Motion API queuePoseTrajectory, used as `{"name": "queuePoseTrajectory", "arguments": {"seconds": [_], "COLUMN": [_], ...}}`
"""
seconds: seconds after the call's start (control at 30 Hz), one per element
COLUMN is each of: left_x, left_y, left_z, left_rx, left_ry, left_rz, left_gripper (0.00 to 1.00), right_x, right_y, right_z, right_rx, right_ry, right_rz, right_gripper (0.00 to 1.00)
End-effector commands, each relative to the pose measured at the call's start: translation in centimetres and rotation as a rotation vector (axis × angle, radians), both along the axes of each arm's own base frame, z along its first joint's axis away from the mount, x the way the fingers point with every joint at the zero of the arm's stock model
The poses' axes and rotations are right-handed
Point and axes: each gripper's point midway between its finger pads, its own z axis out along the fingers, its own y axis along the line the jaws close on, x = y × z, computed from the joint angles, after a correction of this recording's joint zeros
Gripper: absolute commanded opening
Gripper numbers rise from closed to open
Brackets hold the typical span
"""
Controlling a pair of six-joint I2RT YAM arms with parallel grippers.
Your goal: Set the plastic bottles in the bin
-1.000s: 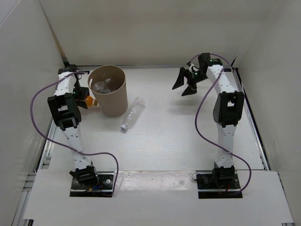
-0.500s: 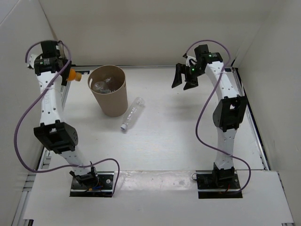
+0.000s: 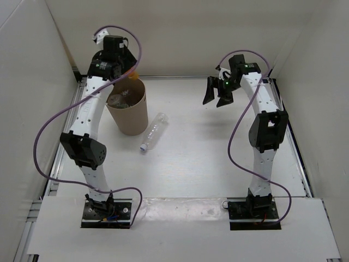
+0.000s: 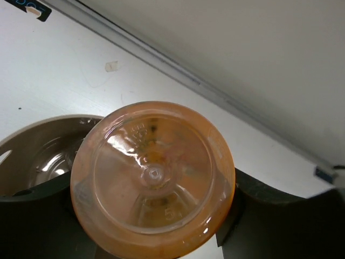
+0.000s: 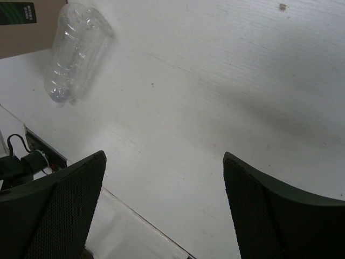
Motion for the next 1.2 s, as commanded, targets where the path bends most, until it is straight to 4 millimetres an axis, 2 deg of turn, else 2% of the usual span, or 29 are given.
{"name": "queuePoseTrajectory", "arguments": {"seconds": [0.0,0.1,0.13,0.17,0.2,0.23,0.3,0.33,0.4,0.43,0.5,0.53,0.57,0.6,0.63,0.67,0.7,0.73,0.77,0.83,0.87,0.9,0.93,0.97,1.03,1.1,1.13,1.17], "left_x": [-0.7,-1.3,-1.7,-2.1,-2.4,-2.9,-3.5,-4.2,-4.4,-4.6,-5.1,-5.5,-6.1,-6.8,-7.0,-7.8,-8.2,-9.2,-9.9,-11.9,-12.5,-13.3,-14.4,-14.9,-16.5,-17.5,-18.1,-18.5], "left_y": [0.7,0.2,-0.4,0.0,0.3,0.6,0.9,1.6,1.8,2.0,2.3,2.5,3.2,3.6,3.9,4.4,4.5,5.0,5.2,5.5,5.8,6.0,6.4,6.6,7.0,6.9,7.3,7.4], "left_z": [0.2,-1.1,-1.3,-2.1,-2.0,-1.4,-2.1,-1.4,-0.7,-0.2,0.8,1.0,1.5,1.4,1.4,2.1,2.1,1.4,1.3,1.8,0.4,0.7,0.5,-0.4,-0.5,-1.6,-1.5,-2.6], "left_rx": [0.158,0.214,0.226,0.260,0.275,0.285,0.300,0.310,0.325,0.338,0.346,0.345,0.350,0.353,0.342,0.335,0.330,0.322,0.313,0.275,0.265,0.243,0.228,0.209,0.168,0.151,0.152,0.159], "left_ry": [0.020,0.056,0.066,0.096,0.100,0.090,0.110,0.097,0.076,0.066,0.052,0.054,0.053,0.077,0.081,0.074,0.078,0.118,0.126,0.130,0.169,0.163,0.176,0.198,0.198,0.225,0.220,0.254], "left_rz": [-0.009,-0.037,-0.051,-0.039,-0.024,-0.008,-0.003,0.018,0.011,0.012,0.016,0.024,0.055,0.060,0.075,0.089,0.092,0.102,0.105,0.094,0.100,0.099,0.100,0.113,0.106,0.083,0.083,0.081], "left_gripper": [0.27,0.47,0.63,0.67,0.71,0.78,0.92,1.00,1.00,1.00,1.00,1.00,1.00,1.00,1.00,1.00,1.00,1.00,1.00,1.00,1.00,1.00,1.00,1.00,1.00,1.00,1.00,1.00], "right_x": [-0.3,-0.4,-0.4,-0.4,-0.3,-0.2,0.1,0.0,1.0,1.0,2.6,2.9,4.8,5.9,6.0,6.5,6.2,6.2,4.6,3.3,2.5,0.4,-0.2,-1.2,-3.5,-4.3,-4.8,-5.1], "right_y": [-0.4,-0.2,-0.2,-0.1,0.1,0.1,0.7,1.2,1.5,2.3,2.8,3.6,2.9,3.3,4.5,5.7,6.9,8.1,11.2,13.7,15.0,18.0,19.4,21.3,24.3,25.5,26.1,26.4], "right_z": [3.5,3.7,3.6,3.5,3.7,3.5,3.8,3.7,3.3,3.3,3.8,4.3,5.3,6.5,7.4,9.1,9.4,9.3,9.5,8.8,8.8,8.5,7.2,7.1,5.5,3.4,3.1,2.7], "right_rx": [0.035,0.045,0.046,0.046,0.045,0.042,0.042,0.041,0.029,0.029,0.024,0.025,-0.037,-0.018,0.003,0.040,0.072,0.095,0.156,0.182,0.208,0.217,0.220,0.235,0.221,0.182,0.172,0.162], "right_ry": [-0.080,-0.081,-0.078,-0.076,-0.083,-0.081,-0.096,-0.093,-0.111,-0.109,-0.165,-0.176,-0.251,-0.279,-0.296,-0.341,-0.316,-0.302,-0.239,-0.181,-0.132,-0.104,-0.062,-0.032,0.019,0.050,0.055,0.066], "right_rz": [-0.002,0.005,0.004,0.007,0.006,0.007,0.011,0.017,0.009,0.011,0.000,-0.020,-0.097,-0.146,-0.148,-0.139,-0.163,-0.171,-0.159,-0.143,-0.161,-0.116,-0.108,-0.107,-0.081,-0.087,-0.086,-0.089], "right_gripper": [0.90,0.90,0.90,0.90,0.90,0.90,0.90,0.90,0.90,0.90,0.90,0.90,0.90,0.90,0.90,0.90,0.90,0.90,0.90,0.90,0.90,0.90,0.90,0.90,0.90,0.90,0.90,0.90]}}
